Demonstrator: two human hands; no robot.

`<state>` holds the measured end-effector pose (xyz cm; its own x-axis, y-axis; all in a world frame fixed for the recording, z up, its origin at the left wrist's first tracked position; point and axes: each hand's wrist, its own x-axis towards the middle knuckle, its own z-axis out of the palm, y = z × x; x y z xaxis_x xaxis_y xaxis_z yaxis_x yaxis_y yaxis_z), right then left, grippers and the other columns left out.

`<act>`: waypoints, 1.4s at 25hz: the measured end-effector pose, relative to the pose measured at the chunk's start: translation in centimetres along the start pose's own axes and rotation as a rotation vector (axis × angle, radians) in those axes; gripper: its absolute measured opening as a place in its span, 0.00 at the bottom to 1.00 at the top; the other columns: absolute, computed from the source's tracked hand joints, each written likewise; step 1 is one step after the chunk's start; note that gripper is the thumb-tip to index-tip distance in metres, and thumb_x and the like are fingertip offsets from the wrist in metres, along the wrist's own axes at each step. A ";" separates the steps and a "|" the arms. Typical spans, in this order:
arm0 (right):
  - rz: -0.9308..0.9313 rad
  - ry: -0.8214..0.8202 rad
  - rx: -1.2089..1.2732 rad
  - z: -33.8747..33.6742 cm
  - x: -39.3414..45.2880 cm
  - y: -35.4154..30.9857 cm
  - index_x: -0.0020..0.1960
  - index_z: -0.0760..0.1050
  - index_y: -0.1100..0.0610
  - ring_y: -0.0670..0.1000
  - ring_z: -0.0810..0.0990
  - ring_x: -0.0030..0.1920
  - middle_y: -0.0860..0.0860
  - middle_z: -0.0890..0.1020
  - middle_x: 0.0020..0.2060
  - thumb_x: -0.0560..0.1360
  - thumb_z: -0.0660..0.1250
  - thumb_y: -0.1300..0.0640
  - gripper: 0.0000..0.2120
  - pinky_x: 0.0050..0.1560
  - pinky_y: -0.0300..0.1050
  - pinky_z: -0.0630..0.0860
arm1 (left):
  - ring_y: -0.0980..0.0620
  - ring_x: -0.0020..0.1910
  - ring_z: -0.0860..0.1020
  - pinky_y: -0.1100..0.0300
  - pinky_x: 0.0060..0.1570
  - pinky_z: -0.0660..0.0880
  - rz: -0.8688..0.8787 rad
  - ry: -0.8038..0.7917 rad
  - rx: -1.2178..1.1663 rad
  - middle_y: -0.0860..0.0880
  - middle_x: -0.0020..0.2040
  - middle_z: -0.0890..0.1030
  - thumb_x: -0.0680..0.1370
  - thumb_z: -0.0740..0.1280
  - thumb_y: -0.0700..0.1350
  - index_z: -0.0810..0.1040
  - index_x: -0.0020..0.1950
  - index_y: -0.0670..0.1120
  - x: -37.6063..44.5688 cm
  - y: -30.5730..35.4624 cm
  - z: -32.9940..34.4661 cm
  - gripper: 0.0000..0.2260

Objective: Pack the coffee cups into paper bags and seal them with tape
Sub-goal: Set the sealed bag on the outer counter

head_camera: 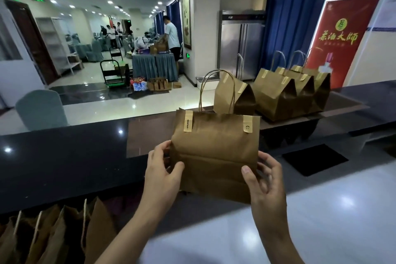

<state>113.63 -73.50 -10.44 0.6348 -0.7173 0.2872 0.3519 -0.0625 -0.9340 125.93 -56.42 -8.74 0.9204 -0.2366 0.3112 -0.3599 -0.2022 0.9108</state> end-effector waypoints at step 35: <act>0.111 -0.256 -0.150 7.0 17.0 11.1 0.73 0.59 0.31 0.32 0.67 0.67 0.34 0.63 0.70 0.78 0.71 0.48 0.32 0.57 0.28 0.73 | 0.59 0.65 0.75 0.51 0.65 0.76 -0.114 -0.355 -0.053 0.60 0.73 0.68 0.83 0.62 0.42 0.65 0.75 0.64 18.2 -5.2 12.4 0.24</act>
<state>133.13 -81.56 -14.43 0.8230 -0.5285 0.2084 0.1774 -0.1094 -0.9780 142.66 -71.45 -11.18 0.8405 -0.5320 0.1024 -0.2416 -0.1990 0.9498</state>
